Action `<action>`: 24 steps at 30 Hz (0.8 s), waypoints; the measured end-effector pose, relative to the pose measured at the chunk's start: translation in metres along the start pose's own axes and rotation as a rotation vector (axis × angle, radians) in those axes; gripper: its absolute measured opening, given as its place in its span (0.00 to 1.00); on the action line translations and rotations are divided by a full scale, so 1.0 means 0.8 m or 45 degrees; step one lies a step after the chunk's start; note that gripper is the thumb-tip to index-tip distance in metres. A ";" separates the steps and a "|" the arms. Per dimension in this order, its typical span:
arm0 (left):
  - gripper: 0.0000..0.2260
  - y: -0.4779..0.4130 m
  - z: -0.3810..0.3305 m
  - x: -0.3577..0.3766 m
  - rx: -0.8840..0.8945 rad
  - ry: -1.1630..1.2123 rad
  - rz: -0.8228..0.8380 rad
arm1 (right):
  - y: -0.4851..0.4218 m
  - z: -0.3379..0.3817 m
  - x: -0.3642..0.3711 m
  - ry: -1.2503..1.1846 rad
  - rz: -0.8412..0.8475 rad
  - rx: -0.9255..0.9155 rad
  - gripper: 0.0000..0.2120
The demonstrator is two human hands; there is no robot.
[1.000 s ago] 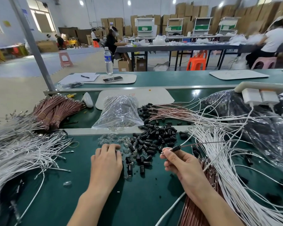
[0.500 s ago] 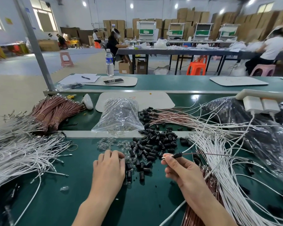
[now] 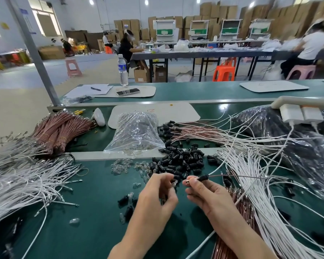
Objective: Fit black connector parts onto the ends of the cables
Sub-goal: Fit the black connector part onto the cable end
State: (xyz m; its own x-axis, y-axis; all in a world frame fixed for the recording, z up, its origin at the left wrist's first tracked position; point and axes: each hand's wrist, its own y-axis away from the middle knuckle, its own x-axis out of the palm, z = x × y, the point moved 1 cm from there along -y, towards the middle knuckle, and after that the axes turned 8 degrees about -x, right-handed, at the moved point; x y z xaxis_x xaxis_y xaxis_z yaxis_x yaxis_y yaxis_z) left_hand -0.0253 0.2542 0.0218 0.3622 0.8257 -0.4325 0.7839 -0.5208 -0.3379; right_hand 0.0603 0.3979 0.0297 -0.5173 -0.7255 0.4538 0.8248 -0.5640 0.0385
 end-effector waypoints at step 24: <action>0.03 0.013 -0.015 0.025 -0.289 0.644 0.051 | 0.000 -0.002 -0.003 -0.101 0.093 0.075 0.13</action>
State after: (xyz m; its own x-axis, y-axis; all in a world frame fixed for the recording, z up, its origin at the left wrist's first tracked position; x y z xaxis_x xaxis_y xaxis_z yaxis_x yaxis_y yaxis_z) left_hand -0.0037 0.2682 0.0199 0.5473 0.8363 0.0329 0.8331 -0.5407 -0.1165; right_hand 0.0611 0.3986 0.0270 -0.4373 -0.7292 0.5264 0.8730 -0.4847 0.0538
